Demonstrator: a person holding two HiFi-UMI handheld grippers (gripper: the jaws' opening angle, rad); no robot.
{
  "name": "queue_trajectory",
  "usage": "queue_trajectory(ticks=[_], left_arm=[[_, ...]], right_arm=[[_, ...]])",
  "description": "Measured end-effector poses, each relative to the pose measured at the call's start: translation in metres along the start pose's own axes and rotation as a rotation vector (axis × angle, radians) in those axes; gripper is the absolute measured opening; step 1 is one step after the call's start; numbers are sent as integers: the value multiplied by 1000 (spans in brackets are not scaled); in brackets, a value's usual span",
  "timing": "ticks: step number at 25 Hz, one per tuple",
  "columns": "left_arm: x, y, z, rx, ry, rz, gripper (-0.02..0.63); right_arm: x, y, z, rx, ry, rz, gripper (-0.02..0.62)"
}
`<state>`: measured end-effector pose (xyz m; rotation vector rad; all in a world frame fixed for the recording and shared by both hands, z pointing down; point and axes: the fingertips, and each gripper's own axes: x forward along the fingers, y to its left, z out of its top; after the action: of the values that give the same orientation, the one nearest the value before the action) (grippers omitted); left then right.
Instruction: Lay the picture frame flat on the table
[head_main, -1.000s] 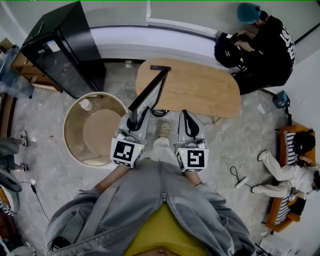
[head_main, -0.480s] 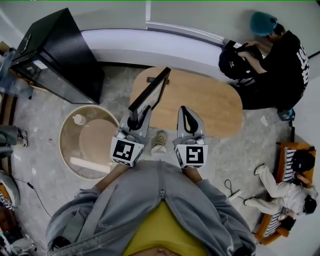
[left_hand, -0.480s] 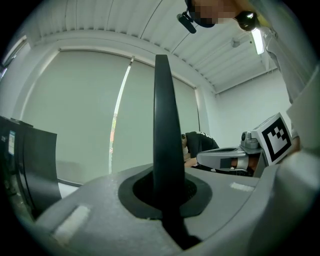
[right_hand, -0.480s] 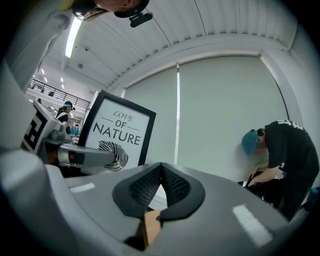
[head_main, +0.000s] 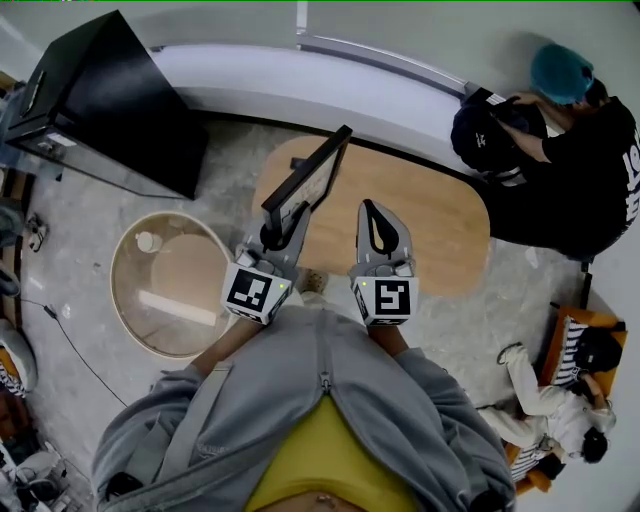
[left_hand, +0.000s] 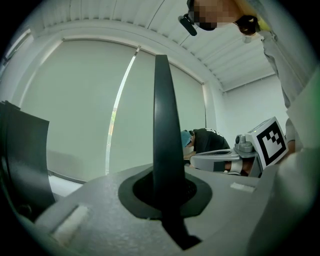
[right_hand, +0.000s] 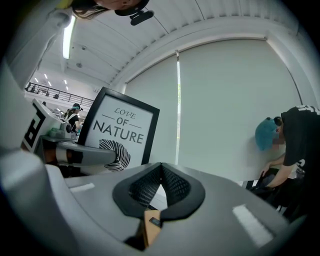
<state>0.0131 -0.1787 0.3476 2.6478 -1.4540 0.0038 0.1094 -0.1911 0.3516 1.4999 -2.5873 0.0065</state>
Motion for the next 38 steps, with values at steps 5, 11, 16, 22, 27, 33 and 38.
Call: queue_trajectory(ticks=[5, 11, 16, 22, 27, 33, 38], left_arm=[[15, 11, -7, -30, 20, -5, 8], [26, 31, -10, -62, 48, -61, 8], [41, 36, -23, -78, 79, -133, 8], [58, 31, -56, -111, 129, -210, 9], [72, 31, -89, -162, 143, -267, 9], [74, 27, -131, -206, 174, -316, 9], [81, 37, -174, -258, 193, -360, 9]], right_arm=[[22, -8, -7, 4, 18, 8, -5], [46, -5, -8, 27, 47, 9, -5], [64, -7, -6, 36, 49, 19, -5], [77, -11, -33, 73, 72, 51, -3], [87, -19, -70, 61, 88, 67, -3], [87, -20, -109, 127, 115, 79, 6], [99, -16, -164, 136, 150, 109, 46]])
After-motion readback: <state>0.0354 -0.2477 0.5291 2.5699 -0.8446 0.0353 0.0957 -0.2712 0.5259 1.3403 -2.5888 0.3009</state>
